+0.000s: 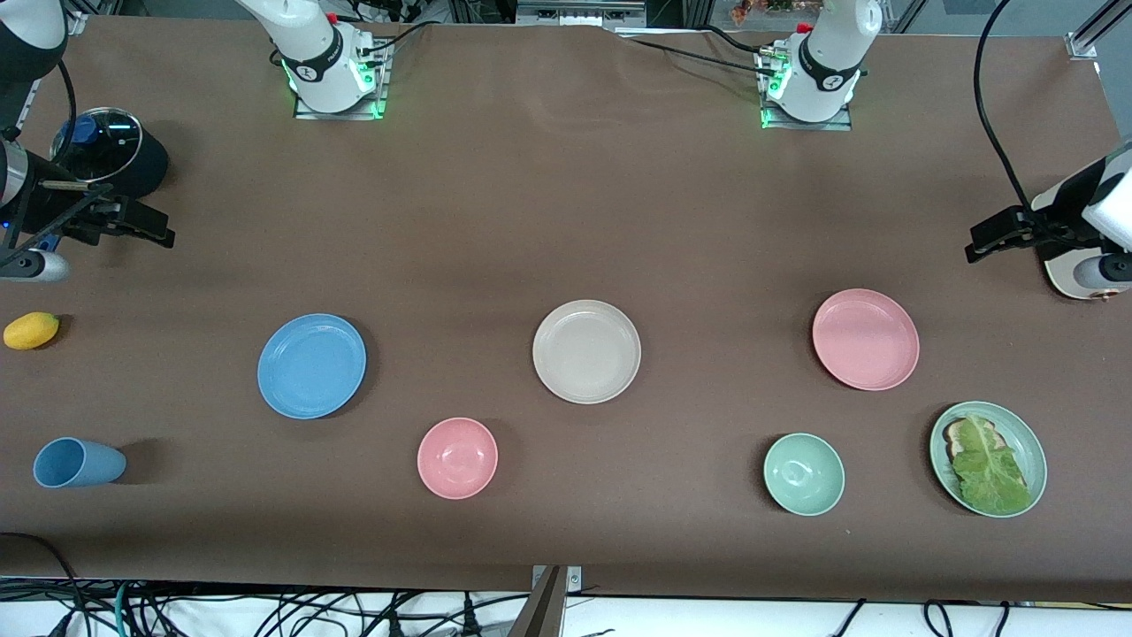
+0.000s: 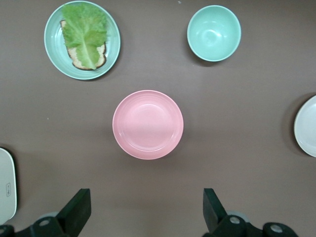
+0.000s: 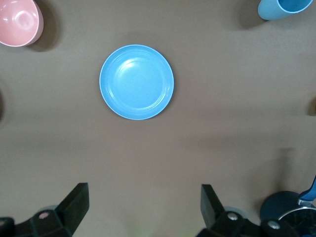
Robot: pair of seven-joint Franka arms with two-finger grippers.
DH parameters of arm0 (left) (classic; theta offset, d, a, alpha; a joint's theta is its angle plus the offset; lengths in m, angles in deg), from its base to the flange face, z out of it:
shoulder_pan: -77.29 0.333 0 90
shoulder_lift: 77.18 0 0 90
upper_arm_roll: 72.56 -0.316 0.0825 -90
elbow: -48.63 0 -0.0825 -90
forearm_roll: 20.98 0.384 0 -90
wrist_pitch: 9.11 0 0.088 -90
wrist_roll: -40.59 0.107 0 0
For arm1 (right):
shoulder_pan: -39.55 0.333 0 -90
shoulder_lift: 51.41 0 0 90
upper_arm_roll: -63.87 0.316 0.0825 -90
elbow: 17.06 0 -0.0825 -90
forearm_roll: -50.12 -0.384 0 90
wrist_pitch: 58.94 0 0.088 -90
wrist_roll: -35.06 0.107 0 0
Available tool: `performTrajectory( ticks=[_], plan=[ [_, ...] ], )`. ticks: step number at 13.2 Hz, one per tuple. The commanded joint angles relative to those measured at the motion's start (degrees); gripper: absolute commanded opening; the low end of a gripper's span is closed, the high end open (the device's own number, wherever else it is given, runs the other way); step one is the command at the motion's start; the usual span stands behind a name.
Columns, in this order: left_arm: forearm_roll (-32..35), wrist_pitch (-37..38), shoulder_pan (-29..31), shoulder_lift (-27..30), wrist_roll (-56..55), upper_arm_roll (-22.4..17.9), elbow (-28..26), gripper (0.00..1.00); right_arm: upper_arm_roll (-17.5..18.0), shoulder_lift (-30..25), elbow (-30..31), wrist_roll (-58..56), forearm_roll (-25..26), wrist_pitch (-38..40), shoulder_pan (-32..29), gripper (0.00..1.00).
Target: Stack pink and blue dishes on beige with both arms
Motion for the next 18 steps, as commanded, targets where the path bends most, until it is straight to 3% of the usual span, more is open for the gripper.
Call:
performTrajectory(
  ticks=[1, 7, 12, 14, 18],
  plan=[
    [1.07, -2.21, 1.17, -4.23, 0.17, -0.15, 3.18, 1.0, 0.1, -0.69, 0.49, -0.46, -0.48, -1.09, -0.19, 1.0],
    [1.07, -2.31, 4.24, -10.4, -0.01, -1.29, 4.33, 1.0, 0.1, -0.78, 0.58, -0.73, -0.48, -1.7, -0.36, 1.0],
    [1.42, -2.84, 4.51, -22.61, -0.19, -1.11, 4.95, 1.0, 0.1, -0.78, 0.58, -0.73, -0.48, -1.62, -0.36, 1.0],
    [1.77, -8.07, 4.86, -25.51, 0.34, -1.11, 4.25, 1.0, 0.1, -0.78, 0.58, -0.73, -0.48, -1.53, -0.36, 1.0],
    [5.73, -17.77, 5.56, -26.84, 1.65, -1.03, -3.3, 1.0, 0.1, -0.78, 0.67, -0.73, -0.56, -1.26, -0.36, 1.0]
  ],
)
